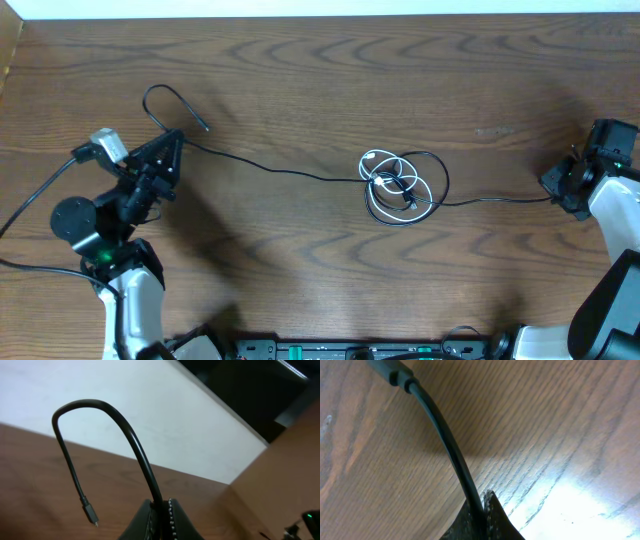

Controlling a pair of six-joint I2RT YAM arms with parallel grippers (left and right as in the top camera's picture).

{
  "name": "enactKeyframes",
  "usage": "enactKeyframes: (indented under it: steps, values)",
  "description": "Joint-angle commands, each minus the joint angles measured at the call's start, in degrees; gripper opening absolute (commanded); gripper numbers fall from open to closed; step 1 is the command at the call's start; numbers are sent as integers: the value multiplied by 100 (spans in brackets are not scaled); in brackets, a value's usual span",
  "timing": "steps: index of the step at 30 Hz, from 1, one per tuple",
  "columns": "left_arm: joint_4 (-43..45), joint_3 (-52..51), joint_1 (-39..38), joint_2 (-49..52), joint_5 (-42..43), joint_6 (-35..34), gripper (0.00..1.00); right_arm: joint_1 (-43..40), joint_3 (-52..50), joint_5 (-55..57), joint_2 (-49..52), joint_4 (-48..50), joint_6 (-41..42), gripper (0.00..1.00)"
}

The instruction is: Untangle cables

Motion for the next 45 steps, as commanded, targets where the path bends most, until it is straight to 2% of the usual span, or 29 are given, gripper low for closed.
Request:
enactKeyframes:
  steps: [1, 4, 8, 9, 11, 13, 16, 20, 27, 34, 40, 45]
  values:
    - [37, 205, 293, 249, -96, 225, 8, -17, 127, 354, 17, 48, -59, 1]
    - [39, 208, 509, 332, -227, 227, 8, -15, 127, 350, 17, 92, -57, 1]
    - [39, 208, 629, 332, -50, 216, 7, -13, 127, 79, 17, 166, -70, 13]
    - [35, 205, 625, 332, 26, 214, 6, 0, 127, -146, 17, 254, -173, 20]
    - [35, 205, 610, 332, 175, 186, 8, 61, 127, -769, 17, 492, -522, 57]
    - [37, 205, 592, 332, 297, 52, 8, 162, 127, -1287, 17, 691, -695, 78]
    - [39, 205, 529, 332, 511, -63, 8, 452, 127, -1875, 17, 909, -953, 99]
    - [39, 205, 337, 330, 826, -136, 7, 1038, 127, -2208, 17, 1043, -1279, 99]
    - [35, 205, -256, 326, 1235, -240, 8, 2291, 125, -2205, 17, 1058, -1346, 99]
    - [33, 149, -916, 326, 1814, -238, 8, 3512, 125, -2201, 17, 1189, -2127, 99]
    - [33, -96, -1255, 328, 2020, -151, 8, 4159, 103, -1663, 31, 1193, -2376, 99]
    - [33, -358, -1381, 328, 2048, -76, 8, 4417, 103, -1670, 118, 1226, -2238, 93]
